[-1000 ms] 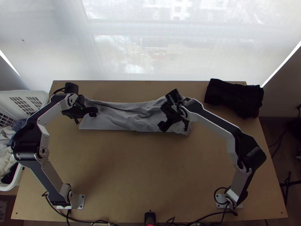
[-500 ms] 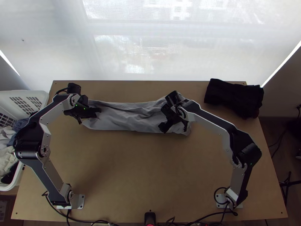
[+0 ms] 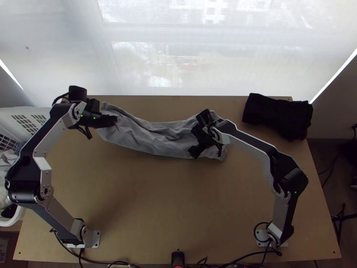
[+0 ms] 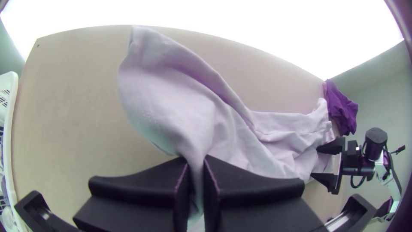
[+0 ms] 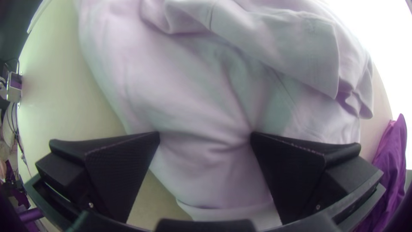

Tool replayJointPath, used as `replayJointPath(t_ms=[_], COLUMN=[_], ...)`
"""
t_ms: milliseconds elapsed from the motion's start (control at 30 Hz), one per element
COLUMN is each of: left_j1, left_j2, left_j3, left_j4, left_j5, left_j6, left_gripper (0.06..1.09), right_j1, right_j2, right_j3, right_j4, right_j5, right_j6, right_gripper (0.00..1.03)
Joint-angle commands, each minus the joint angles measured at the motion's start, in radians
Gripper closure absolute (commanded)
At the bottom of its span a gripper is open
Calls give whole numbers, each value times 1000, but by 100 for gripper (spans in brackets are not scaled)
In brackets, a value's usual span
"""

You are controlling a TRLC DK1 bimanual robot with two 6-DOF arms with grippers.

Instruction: Fold the t-shirt

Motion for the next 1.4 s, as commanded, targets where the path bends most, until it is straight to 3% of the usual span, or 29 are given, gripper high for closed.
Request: replayJointPath(t_ms=[0, 400, 667, 1033, 1367], left_j1=[-35, -181, -307, -520, -661], left_j2=[-59, -53, -16, -1, 99], left_j3=[80, 187, 233, 233, 252], left_j4=[-23, -6, 46, 191, 334], left_j5=[39, 90, 94, 91, -8], left_j6=[-13, -67, -98, -193, -134], left_gripper=[105, 105, 105, 105, 105], right_j1=[2, -3, -55, -169, -201], right_j2=[23, -159, -275, -456, -508], right_j3=[-2, 28, 130, -19, -90], right_j4=[-4, -24, -205, -240, -248], right_j5=[7, 12, 10, 10, 10], right_j6=[10, 63, 86, 91, 91], right_gripper=[4, 4, 4, 4, 4])
